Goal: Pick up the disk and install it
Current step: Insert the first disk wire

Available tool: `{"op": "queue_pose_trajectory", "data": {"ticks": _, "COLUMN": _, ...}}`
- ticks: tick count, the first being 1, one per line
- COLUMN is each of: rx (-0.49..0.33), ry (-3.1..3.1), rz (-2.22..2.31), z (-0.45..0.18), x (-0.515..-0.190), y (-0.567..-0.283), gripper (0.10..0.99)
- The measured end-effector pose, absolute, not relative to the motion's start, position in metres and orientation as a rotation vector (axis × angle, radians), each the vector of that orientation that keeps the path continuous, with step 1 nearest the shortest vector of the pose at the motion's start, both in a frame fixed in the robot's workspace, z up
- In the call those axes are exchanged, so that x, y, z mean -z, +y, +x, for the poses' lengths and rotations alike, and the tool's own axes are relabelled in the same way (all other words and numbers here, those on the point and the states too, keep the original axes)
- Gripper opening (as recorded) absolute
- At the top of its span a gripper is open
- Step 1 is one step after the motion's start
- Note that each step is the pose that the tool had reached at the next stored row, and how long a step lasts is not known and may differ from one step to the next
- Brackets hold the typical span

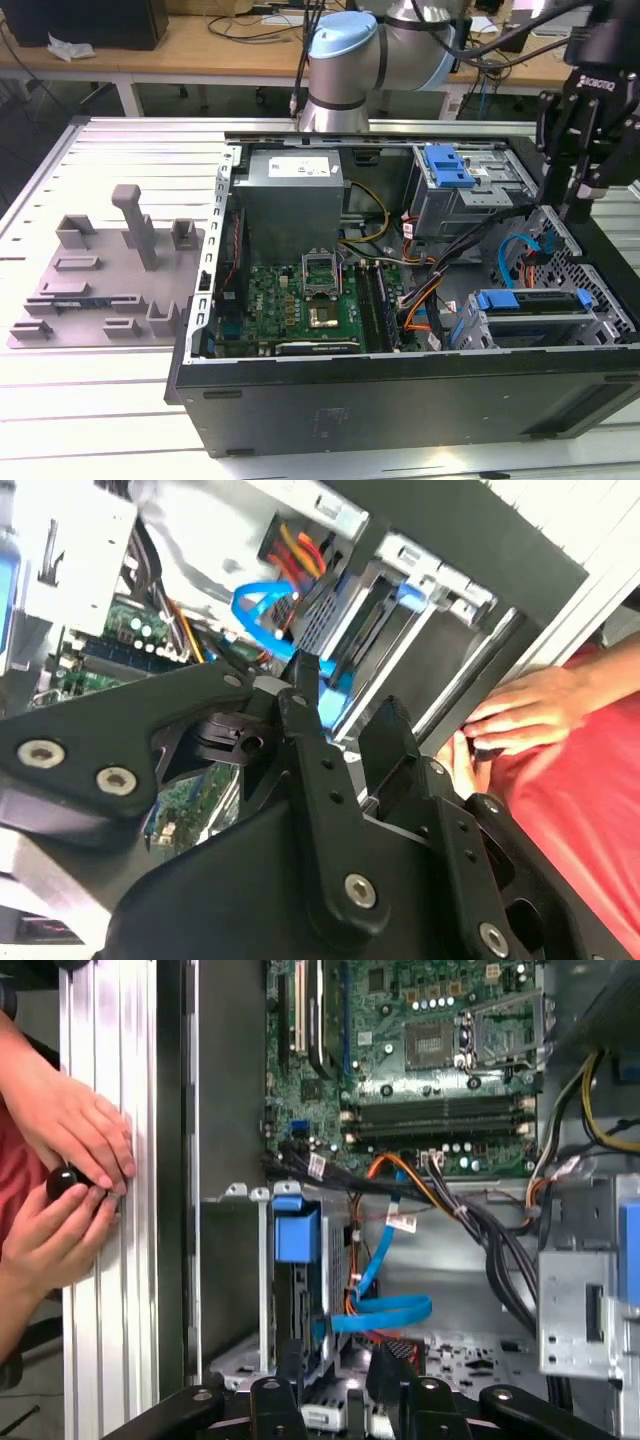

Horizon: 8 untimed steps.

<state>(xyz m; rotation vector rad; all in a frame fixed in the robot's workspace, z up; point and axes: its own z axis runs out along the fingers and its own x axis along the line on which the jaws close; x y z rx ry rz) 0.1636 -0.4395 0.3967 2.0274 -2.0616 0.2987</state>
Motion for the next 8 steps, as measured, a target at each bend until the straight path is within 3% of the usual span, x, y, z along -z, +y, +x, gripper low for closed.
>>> {"op": "queue_pose_trajectory", "data": {"ticks": 8, "rx": -0.29, "ry": -2.105, "rz": 1.977, "z": 0.1742, "x": -0.3924, "y": -0.4384, "gripper": 0.443}}
